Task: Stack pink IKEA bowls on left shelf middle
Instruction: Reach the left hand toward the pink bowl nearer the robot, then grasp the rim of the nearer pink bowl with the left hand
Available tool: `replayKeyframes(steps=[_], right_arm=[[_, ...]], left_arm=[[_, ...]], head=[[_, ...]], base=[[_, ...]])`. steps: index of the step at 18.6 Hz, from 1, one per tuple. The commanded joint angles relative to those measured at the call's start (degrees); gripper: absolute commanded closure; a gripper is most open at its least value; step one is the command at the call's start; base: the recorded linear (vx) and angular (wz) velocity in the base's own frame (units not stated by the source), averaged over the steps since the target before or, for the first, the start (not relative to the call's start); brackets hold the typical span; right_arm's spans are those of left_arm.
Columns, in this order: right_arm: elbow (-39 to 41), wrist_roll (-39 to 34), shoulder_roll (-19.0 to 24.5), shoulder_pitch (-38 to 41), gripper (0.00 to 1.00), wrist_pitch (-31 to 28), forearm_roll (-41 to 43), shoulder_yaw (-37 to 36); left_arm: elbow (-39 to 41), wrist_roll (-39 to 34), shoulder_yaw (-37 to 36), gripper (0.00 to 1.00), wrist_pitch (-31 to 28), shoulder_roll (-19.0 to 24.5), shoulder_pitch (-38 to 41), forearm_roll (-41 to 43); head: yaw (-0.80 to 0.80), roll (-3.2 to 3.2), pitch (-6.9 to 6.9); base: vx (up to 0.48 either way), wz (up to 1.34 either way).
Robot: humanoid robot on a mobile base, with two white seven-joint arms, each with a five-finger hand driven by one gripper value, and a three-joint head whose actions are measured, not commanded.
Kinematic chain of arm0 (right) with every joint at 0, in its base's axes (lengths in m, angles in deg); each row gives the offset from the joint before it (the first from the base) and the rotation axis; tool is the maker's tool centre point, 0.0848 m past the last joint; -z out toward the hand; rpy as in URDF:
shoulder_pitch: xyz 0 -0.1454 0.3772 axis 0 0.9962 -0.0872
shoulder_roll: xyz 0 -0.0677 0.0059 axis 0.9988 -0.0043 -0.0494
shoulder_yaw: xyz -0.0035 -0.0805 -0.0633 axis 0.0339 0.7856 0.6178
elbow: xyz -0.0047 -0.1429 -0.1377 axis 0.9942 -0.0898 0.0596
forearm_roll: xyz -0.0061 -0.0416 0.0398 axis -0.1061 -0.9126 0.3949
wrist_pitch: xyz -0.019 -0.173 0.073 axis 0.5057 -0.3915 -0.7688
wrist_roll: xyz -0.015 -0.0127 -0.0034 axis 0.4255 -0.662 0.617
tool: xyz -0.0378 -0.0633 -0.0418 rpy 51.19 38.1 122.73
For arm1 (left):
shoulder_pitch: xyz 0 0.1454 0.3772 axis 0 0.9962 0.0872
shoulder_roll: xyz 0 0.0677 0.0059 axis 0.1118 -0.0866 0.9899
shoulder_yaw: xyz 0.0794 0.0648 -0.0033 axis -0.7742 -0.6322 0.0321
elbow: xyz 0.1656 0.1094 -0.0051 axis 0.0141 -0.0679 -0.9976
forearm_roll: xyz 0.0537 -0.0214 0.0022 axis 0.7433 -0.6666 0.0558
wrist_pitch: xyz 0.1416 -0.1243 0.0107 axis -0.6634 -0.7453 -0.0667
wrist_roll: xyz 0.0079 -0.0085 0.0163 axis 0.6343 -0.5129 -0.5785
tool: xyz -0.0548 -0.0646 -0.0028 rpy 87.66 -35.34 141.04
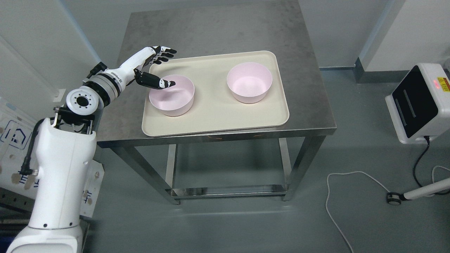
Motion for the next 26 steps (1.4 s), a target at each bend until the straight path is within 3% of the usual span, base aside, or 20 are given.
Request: replayKeyframes(steps=[1,5,11,17,21,26], right_arm=[[-0.01,-0.04,-1.00,0.00,0.00,-0.01,-0.44,-0.62],[-0.01,-0.04,-1.00,0.00,0.00,-0.01,-0.44,-0.62],[-0.01,-0.04,-1.00,0.00,0.00,-0.01,-0.44,-0.62],[-0.01,-0.04,-1.00,0.00,0.00,-0.01,-0.44,-0.62],[-0.01,-0.04,-1.00,0.00,0.00,-0.01,-0.44,-0.62],[-0.01,-0.04,-1.00,0.00,0.00,-0.01,-0.44,-0.62]], left_arm=[[-1.69,0.00,-4.01,0.38,0.58,-0.71,-0.33,1.36],[-1.69,0.09,-4.01,0.52,4.00,-0.36,0.19,2.14],[-2.48,0.09,-3.83,0.62,8.39,-0.10,1.87,7.41],[-2.92,0.00,-3.14,1.00,15.42,-0.63,1.95,7.60],[-2.83,0.00,-2.43,1.00,15.96,-1.15,1.60,7.60],[-1.95,2.18,2.75,1.00,15.78,-5.01,-3.39,7.16]], head=[[0.00,0.00,0.00],[0.00,0.00,0.00],[0.00,0.00,0.00],[0.00,0.00,0.00],[0.00,0.00,0.00],[0.00,0.00,0.00]], base=[[0.000,0.00],[0.000,0.00],[0.000,0.00],[0.000,0.00],[0.000,0.00],[0.000,0.00]])
